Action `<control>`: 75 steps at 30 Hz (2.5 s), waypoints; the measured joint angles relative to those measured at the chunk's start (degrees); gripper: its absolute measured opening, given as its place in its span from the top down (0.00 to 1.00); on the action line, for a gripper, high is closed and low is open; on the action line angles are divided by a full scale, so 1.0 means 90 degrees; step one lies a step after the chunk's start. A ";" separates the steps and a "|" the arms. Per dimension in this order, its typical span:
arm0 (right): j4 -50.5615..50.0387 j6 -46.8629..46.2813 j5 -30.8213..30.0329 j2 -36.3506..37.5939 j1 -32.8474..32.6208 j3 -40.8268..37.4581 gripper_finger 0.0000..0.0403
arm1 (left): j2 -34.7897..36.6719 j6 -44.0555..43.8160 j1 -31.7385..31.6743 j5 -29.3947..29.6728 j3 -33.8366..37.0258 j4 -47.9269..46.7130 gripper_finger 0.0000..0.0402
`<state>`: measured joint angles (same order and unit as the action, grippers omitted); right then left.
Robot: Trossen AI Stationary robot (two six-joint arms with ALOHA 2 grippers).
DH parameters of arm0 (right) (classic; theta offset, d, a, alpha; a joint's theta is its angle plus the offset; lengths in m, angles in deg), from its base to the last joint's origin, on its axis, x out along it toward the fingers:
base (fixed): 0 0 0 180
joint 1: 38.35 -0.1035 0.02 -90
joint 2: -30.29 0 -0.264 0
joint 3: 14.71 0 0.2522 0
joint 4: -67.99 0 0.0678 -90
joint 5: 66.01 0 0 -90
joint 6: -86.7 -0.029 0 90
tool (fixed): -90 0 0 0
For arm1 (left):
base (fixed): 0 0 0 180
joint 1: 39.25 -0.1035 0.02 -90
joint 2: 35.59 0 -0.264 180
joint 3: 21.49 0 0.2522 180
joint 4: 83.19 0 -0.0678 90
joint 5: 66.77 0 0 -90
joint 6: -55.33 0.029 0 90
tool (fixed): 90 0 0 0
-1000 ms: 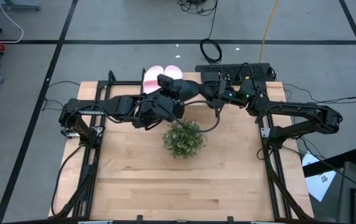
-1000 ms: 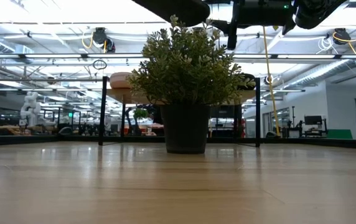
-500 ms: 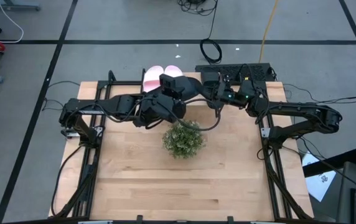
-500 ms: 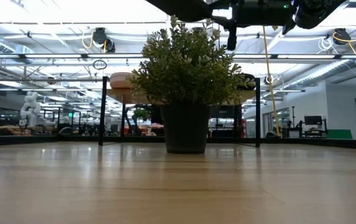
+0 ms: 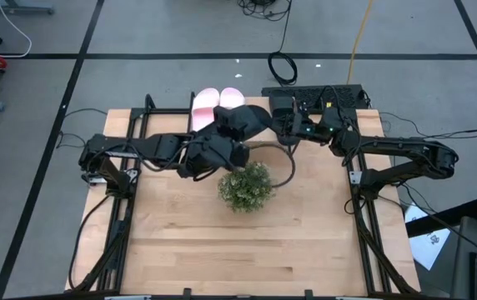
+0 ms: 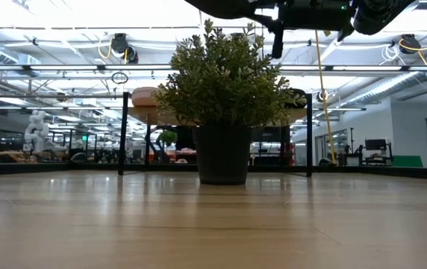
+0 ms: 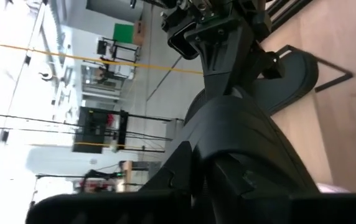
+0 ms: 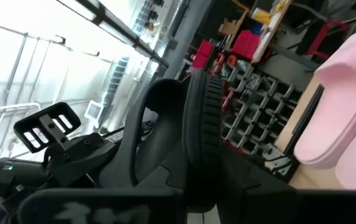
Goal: Pick and place slides into the shelf
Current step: Put the black slipper on the shelf
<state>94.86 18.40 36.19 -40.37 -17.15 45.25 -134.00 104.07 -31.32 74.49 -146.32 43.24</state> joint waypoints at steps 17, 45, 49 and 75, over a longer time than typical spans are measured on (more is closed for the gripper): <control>-0.0104 0.0027 0.0186 0.0000 0.0142 0.0002 0.92 | 0.0010 0.0253 0.0607 0.2355 0.0000 0.0037 0.92; -0.0260 0.1331 0.1152 0.0007 0.0212 -0.0008 0.92 | 0.1645 -0.7021 0.1007 -0.2317 -0.0007 0.0337 0.92; -0.0062 0.1808 0.1109 0.0010 0.0215 -0.0003 0.92 | 0.1380 -0.8209 0.1002 -0.2337 0.0005 0.0303 0.92; -0.0490 0.0258 0.5269 0.0029 0.0845 0.0002 0.92 | 0.0299 -0.6562 0.1308 -0.3002 0.0002 0.0857 0.92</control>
<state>90.45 20.73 83.61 -40.11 -9.54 45.27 -131.31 45.01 -19.55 47.48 -146.30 50.96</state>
